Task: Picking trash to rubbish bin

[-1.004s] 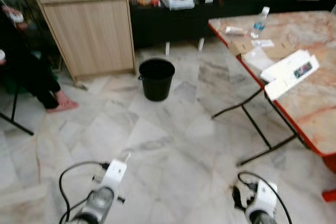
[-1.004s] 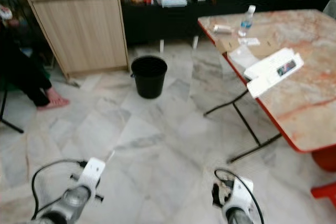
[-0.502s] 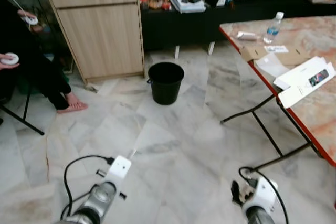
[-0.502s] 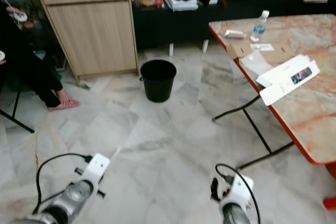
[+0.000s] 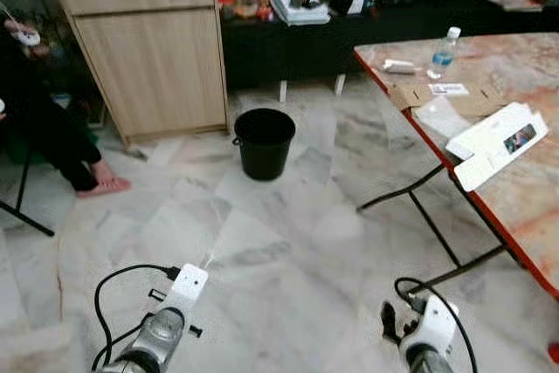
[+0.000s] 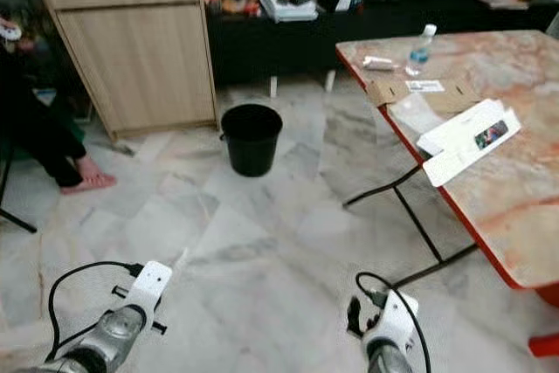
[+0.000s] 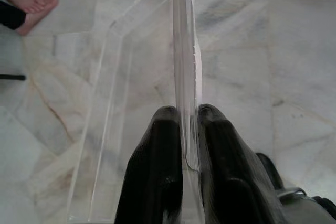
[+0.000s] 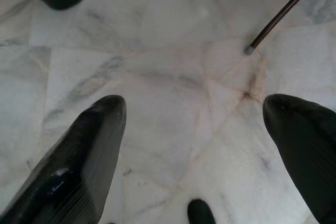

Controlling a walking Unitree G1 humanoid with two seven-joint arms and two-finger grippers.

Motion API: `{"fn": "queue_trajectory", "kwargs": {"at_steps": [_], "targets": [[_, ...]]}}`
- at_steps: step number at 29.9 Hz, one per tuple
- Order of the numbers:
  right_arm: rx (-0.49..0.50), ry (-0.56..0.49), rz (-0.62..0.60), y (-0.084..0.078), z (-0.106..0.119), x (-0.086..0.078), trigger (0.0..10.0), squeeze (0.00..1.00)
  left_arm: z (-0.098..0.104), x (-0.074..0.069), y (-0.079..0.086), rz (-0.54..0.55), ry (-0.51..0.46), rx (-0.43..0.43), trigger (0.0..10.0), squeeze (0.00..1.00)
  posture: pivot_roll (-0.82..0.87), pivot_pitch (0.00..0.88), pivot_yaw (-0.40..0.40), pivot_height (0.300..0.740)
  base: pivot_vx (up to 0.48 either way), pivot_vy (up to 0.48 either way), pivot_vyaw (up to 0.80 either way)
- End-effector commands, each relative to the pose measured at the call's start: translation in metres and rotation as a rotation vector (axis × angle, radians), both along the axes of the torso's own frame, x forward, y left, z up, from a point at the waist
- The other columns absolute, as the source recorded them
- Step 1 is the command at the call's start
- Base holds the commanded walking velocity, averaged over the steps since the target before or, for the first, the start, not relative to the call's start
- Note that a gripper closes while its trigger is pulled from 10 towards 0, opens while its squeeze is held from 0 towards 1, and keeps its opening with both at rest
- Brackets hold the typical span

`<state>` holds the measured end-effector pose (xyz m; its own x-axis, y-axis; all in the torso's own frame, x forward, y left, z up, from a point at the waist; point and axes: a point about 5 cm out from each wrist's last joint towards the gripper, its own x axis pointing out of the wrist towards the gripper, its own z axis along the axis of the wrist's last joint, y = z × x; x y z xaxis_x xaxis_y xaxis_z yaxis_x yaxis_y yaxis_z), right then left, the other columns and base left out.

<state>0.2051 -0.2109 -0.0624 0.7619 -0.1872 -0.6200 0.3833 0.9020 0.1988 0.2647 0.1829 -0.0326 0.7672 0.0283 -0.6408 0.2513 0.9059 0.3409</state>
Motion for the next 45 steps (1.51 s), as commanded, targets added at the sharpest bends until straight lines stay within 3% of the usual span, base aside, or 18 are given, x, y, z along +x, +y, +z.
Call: {"fn": "queue_trajectory", "kwargs": {"at_steps": [1, 10, 45], "targets": [[-0.006, 0.022, -0.021, -0.0064, -0.0027, -0.0066, 10.0, 0.0, -0.0048, -0.0049, -0.0043, 0.006, 0.025, -0.013, 10.0, 0.0, 0.03, 0.069, -0.043, 0.74, 0.0, 0.0, 0.0], [-0.002, 0.027, -0.017, -0.005, -0.0033, -0.0069, 10.0, 0.0, -0.0051, -0.0057, -0.0013, 0.016, 0.027, -0.009, 10.0, 0.0, 0.03, 0.048, -0.042, 0.74, 0.0, 0.0, 0.0], [-0.006, 0.032, -0.009, -0.0047, -0.0052, -0.0109, 10.0, 0.0, -0.0078, -0.01, 0.0031, 0.021, 0.039, 0.007, 10.0, 0.0, 0.03, 0.02, -0.048, 0.74, 0.308, 0.0, 0.0]]}}
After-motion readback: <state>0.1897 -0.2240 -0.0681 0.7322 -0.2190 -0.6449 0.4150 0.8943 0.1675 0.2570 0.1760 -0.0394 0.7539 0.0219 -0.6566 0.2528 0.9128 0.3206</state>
